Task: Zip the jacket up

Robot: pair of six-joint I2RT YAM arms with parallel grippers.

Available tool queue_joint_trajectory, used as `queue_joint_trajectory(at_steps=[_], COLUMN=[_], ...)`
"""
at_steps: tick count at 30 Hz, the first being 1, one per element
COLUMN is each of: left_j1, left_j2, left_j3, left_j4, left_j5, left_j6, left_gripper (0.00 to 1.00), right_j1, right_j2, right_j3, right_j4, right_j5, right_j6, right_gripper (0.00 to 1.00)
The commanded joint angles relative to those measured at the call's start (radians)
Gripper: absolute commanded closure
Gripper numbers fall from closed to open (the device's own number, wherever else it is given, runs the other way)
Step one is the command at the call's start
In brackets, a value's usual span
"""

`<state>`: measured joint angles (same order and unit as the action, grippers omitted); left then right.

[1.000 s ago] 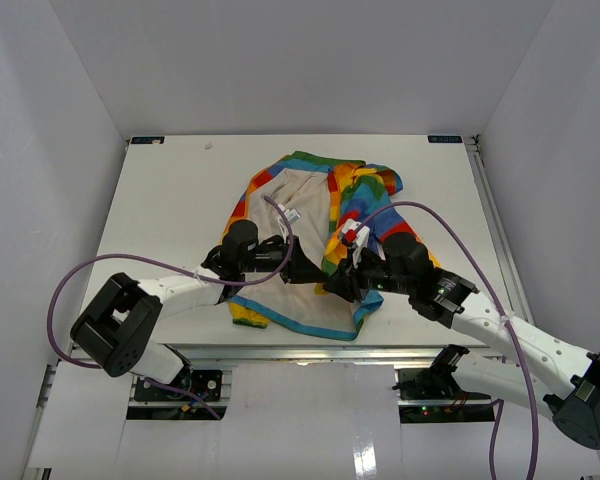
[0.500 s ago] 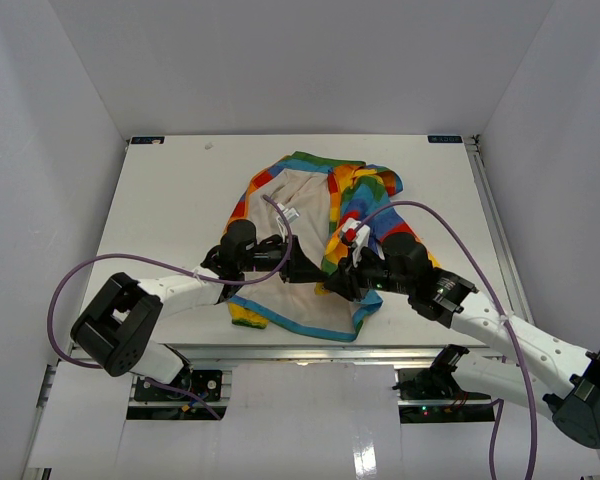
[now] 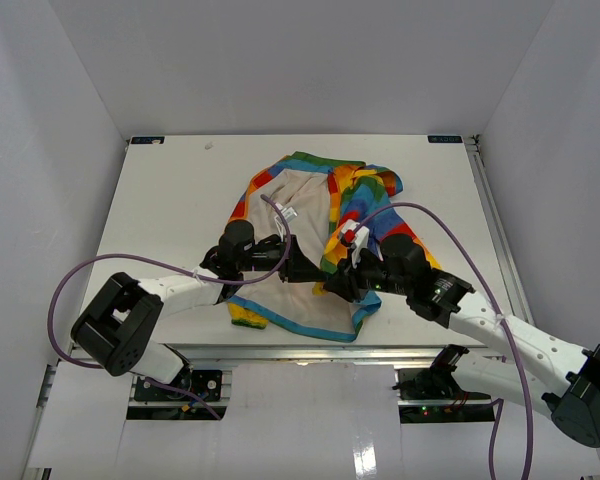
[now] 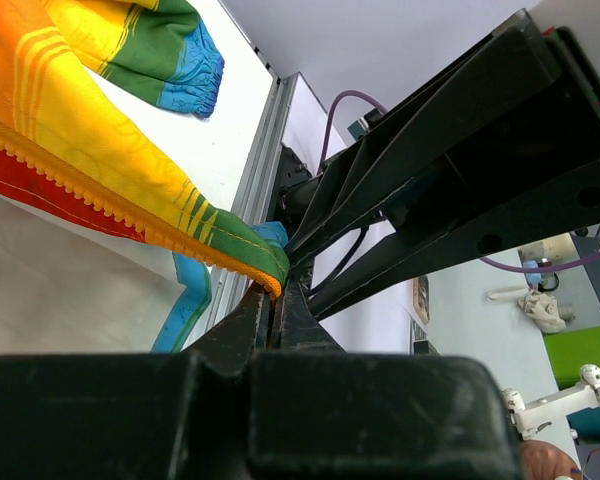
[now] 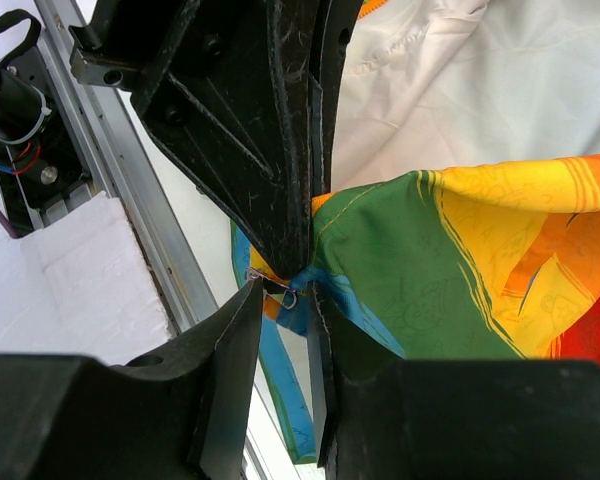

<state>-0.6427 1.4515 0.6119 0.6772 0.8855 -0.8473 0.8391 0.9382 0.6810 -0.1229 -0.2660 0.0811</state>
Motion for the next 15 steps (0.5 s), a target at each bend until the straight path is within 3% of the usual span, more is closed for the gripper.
queue_joint_trajectory(at_steps=[1, 4, 12, 15], left_j1=[0.009, 0.009, 0.011, 0.012], left_j2=[-0.005, -0.006, 0.0, 0.0], left_j3=[-0.006, -0.006, -0.005, 0.001], left_j4=[0.043, 0.041, 0.024, -0.007], left_j5=[0.026, 0.021, 0.012, -0.004], left_j6=[-0.004, -0.004, 0.008, 0.032], left_gripper=[1.0, 1.0, 1.0, 1.0], right_j1=[0.002, 0.002, 0.005, 0.003], right_j2=[0.004, 0.014, 0.002, -0.002], right_j3=[-0.017, -0.018, -0.013, 0.001], right_j4=[0.043, 0.051, 0.064, 0.059], right_j5=[-0.039, -0.049, -0.053, -0.038], right_j6=[0.016, 0.02, 0.023, 0.022], right_gripper=[0.69, 0.7, 0.9, 0.92])
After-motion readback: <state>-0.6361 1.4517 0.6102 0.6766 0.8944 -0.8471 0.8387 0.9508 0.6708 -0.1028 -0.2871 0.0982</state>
